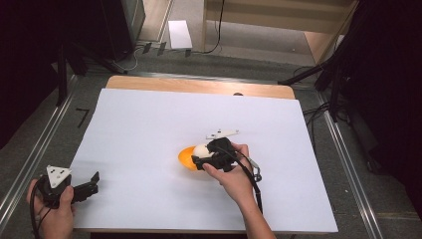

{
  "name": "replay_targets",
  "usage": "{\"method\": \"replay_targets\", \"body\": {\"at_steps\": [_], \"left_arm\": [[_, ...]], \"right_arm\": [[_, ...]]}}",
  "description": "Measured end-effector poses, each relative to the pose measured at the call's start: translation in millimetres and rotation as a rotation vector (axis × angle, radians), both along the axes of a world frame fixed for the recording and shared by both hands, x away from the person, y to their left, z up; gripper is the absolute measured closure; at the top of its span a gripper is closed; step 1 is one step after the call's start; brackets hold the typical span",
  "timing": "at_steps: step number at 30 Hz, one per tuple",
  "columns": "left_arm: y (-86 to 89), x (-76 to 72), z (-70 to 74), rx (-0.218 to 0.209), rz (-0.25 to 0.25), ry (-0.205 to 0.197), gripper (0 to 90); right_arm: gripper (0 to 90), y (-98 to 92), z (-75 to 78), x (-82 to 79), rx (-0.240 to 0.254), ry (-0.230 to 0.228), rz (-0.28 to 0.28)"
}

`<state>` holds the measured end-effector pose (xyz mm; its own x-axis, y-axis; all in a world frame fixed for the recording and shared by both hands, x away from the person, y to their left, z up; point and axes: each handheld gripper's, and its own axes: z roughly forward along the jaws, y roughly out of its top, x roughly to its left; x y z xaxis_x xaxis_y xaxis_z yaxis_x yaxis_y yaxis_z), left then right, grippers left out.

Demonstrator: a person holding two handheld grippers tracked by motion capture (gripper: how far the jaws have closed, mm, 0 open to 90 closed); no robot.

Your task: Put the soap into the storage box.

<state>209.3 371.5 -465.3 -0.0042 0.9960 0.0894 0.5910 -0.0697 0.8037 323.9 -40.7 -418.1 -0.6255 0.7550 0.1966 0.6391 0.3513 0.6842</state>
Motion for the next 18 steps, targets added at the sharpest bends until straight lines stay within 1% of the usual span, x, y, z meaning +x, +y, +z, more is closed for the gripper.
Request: {"method": "replay_targets", "body": {"at_steps": [3, 4, 6, 7, 13, 18], "left_arm": [[0.0, 0.0, 0.0, 0.0, -0.001, 0.0, 0.1], [0.0, 0.0, 0.0, 0.0, -0.001, 0.0, 0.1], [-0.1, 0.0, 0.0, 0.0, -0.001, 0.0, 0.1], [-0.1, 0.0, 0.0, 0.0, -0.001, 0.001, 0.1], [0.0, 0.1, 0.0, -0.001, -0.002, 0.001, 0.2], [0.1, 0.0, 0.0, -0.001, -0.001, 0.0, 0.2]], "right_arm": [[24.9, 1.8, -1.4, 0.1, -0.002, 0.007, -0.02], [24.9, 2.1, -3.1, 1.2, 0.0, 0.024, -0.03], [24.9, 2.2, -3.7, 1.5, 0.0, 0.027, -0.031], [24.9, 3.1, -4.6, 1.4, 0.001, 0.036, -0.036], [24.9, 6.1, -7.9, 2.0, -0.001, 0.057, -0.04], [24.8, 8.5, -10.1, 2.2, -0.005, 0.064, -0.032]]}}
